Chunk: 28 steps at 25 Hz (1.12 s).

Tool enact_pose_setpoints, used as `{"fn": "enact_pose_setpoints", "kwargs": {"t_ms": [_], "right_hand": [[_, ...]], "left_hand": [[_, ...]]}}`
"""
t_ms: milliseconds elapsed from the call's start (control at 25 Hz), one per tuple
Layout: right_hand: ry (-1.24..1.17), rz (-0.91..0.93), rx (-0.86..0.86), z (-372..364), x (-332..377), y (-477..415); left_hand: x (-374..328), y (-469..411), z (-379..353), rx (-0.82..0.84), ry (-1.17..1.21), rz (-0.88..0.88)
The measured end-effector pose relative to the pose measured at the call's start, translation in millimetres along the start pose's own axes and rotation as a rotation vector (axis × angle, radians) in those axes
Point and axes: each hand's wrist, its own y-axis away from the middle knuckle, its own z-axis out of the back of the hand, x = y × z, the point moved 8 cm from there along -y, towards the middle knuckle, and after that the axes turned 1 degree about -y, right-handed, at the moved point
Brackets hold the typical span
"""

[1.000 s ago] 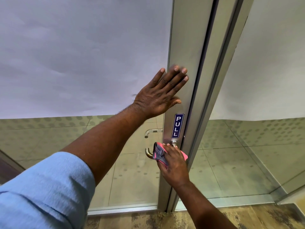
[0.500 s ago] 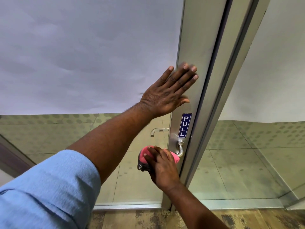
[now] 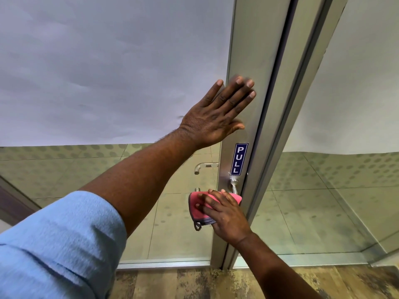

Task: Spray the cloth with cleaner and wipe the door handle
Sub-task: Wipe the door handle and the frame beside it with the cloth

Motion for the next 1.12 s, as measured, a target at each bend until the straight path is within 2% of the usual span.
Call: {"fn": "enact_pose_setpoints", "kwargs": {"t_ms": [280,360,560,680,800,1000,1120], "right_hand": [[-0.293,-0.401,-0.13,20,-49,22],[-0.455,-0.536,-0.166,18,-50,29],[-0.845,-0.947,-0.469,6,-39,48],[-1.244,-1.209,-0.696,-11,-36,45],[-1.581,-1.269,-0.864,-18,-27,35],[-1.845,-1.414,-0.916,-40,-8,25],[-1.818,-1.496,-0.765,-54,19,15]], "left_hand": [[0,-1,1,0.017,-0.015,-0.008],[1,-1,1,0.014,-0.021,-0.006],[-1,-2,-2,0.03,-0.022,-0.007],[0,-3,0,0.027,-0.031,-0.001],[0,-3,1,0.035,-0.034,-0.005],[-1,-4,5,0.038,-0.035,0.001],[-1,-4,8,0.031,-0.043,-0.001]]}}
